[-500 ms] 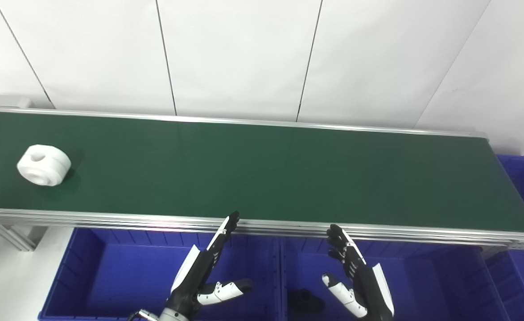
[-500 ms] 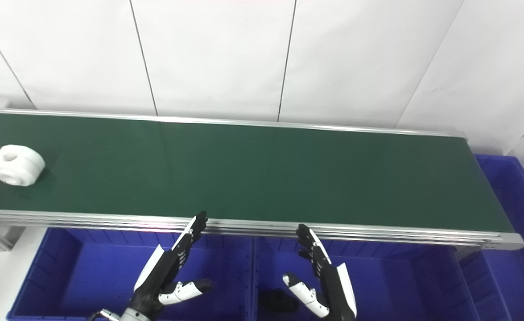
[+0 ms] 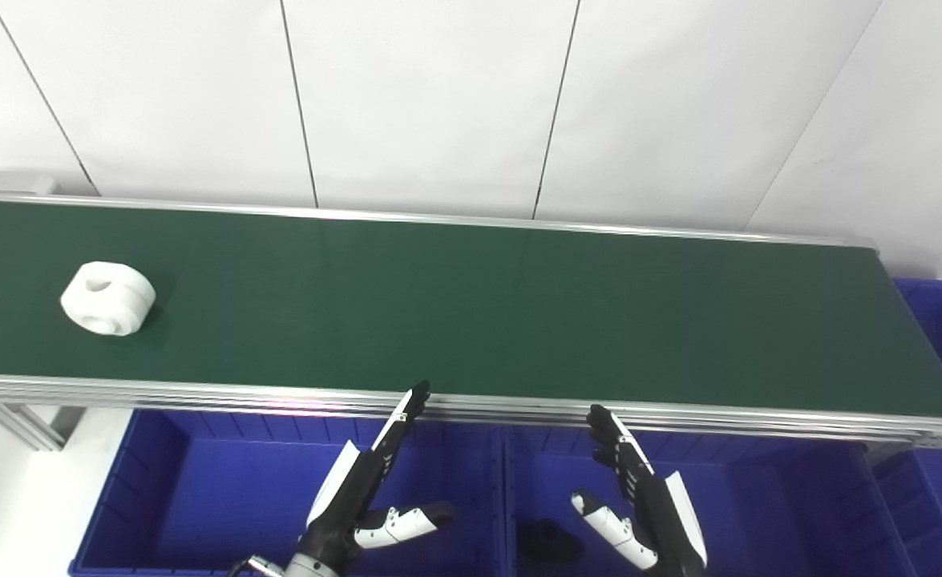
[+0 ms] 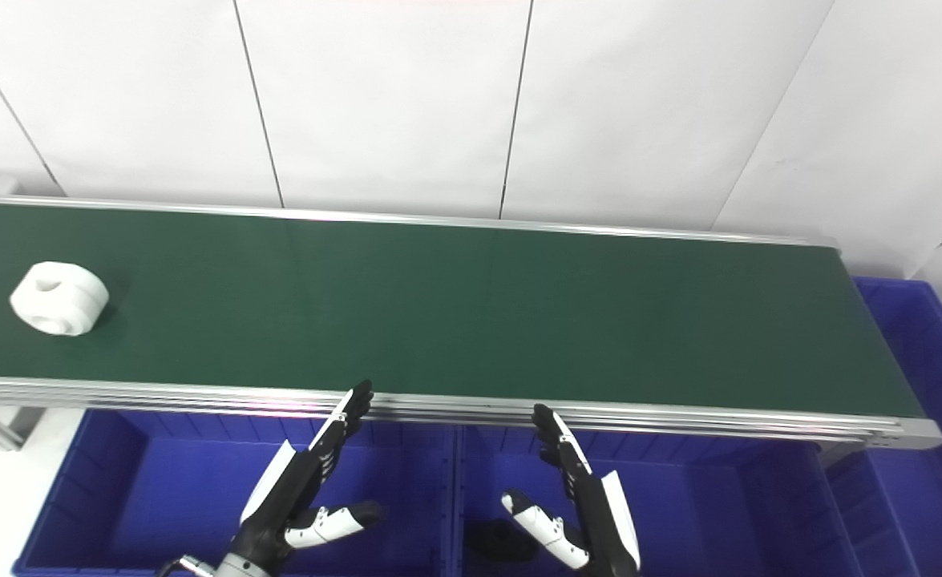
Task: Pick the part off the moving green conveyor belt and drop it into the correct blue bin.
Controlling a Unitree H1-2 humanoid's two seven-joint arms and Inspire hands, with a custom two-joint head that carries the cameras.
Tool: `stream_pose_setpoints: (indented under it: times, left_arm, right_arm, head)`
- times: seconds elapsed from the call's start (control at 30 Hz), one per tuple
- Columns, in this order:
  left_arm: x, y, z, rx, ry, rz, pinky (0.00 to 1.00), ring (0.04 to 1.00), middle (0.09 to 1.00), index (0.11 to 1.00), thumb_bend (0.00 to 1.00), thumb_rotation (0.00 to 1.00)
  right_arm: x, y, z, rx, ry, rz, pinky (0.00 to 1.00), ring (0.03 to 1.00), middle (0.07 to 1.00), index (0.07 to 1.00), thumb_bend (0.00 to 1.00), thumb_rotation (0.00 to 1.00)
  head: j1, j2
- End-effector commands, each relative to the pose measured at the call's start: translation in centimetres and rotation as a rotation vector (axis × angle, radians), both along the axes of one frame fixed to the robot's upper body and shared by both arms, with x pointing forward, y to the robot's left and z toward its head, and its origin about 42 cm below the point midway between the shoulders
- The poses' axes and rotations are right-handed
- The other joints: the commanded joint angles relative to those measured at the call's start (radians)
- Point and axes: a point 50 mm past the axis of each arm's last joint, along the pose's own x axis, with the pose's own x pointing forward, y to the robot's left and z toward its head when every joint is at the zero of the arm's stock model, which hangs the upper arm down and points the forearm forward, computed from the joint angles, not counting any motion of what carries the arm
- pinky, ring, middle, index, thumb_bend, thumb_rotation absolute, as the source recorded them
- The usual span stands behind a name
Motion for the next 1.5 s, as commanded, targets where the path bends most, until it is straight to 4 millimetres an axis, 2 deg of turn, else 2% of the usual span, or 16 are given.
stream_pose_setpoints:
  times: [0.0, 0.27, 0.6, 0.77, 0.8, 0.83, 0.9, 1.03, 1.23, 1.4, 1.47]
  left_arm:
    - [0.5, 0.1, 1.1, -0.005, -0.045, -0.004, 0.99, 1.000, 1.000, 1.000, 0.80, 0.71]
    - [0.2, 0.2, 1.2, 0.031, -0.035, -0.029, 0.99, 1.000, 1.000, 1.000, 0.80, 0.71]
    - [0.1, 0.4, 0.8, 0.058, -0.017, -0.054, 0.99, 1.000, 1.000, 1.000, 0.82, 0.70]
    - [0.1, 0.3, 0.7, 0.055, -0.013, -0.052, 0.99, 1.000, 1.000, 1.000, 0.82, 0.69]
    - [0.1, 0.2, 0.6, 0.053, -0.012, -0.052, 0.99, 1.000, 1.000, 1.000, 0.82, 0.69]
    - [0.1, 0.1, 0.5, 0.053, -0.013, -0.055, 0.99, 1.000, 1.000, 1.000, 0.81, 0.68]
    - [-0.2, -0.3, 0.2, 0.053, -0.007, -0.061, 0.99, 1.000, 1.000, 1.000, 0.80, 0.68]
    - [-0.5, -1.0, -0.7, 0.050, -0.020, -0.053, 0.96, 1.000, 1.000, 1.000, 0.81, 0.67]
    - [-0.3, -1.5, -1.3, 0.057, -0.033, -0.052, 0.92, 0.980, 1.000, 0.998, 0.82, 0.61]
    - [-0.2, -1.5, -1.5, 0.052, -0.039, -0.048, 0.91, 0.974, 1.000, 0.991, 0.83, 0.58]
    - [-0.1, -1.4, -1.6, 0.043, -0.048, -0.045, 0.90, 0.972, 0.997, 0.990, 0.84, 0.57]
  right_arm:
    - [0.3, 0.2, 0.9, 0.008, -0.038, 0.013, 0.88, 0.925, 0.921, 0.938, 0.84, 0.71]
    - [0.3, 0.4, 0.8, 0.012, -0.049, 0.006, 0.86, 0.913, 0.920, 0.929, 0.83, 0.69]
    - [0.4, 0.5, 0.6, 0.014, -0.043, 0.009, 0.88, 0.925, 0.928, 0.940, 0.84, 0.70]
    - [0.4, 0.5, 0.6, 0.016, -0.046, 0.010, 0.88, 0.925, 0.928, 0.940, 0.84, 0.69]
    - [0.4, 0.4, 0.5, 0.016, -0.046, 0.013, 0.88, 0.927, 0.930, 0.942, 0.83, 0.69]
    - [0.4, 0.3, 0.4, 0.017, -0.045, 0.015, 0.88, 0.928, 0.931, 0.943, 0.83, 0.69]
    - [0.1, -0.2, 0.1, 0.013, -0.039, 0.019, 0.89, 0.928, 0.936, 0.945, 0.82, 0.70]
    - [-0.4, -1.3, -1.0, 0.019, -0.035, 0.020, 0.88, 0.931, 0.945, 0.958, 0.82, 0.73]
    - [-0.4, -1.9, -1.8, 0.018, -0.033, 0.025, 0.92, 0.954, 0.956, 0.977, 0.79, 0.72]
    - [-0.4, -1.9, -2.2, 0.017, -0.027, 0.022, 0.93, 0.963, 0.959, 0.980, 0.77, 0.71]
    - [-0.3, -1.9, -2.4, 0.018, -0.026, 0.024, 0.93, 0.965, 0.959, 0.982, 0.76, 0.70]
  head:
    - [0.000, 0.000]
    - [-0.002, -0.004]
    - [-0.004, -0.011]
    - [0.030, -0.028]
    - [0.069, -0.046]
    - [0.078, -0.051]
    - [0.169, -0.109]
    - [0.235, -0.178]
    - [0.260, -0.225]
    - [0.254, -0.250]
    - [0.243, -0.272]
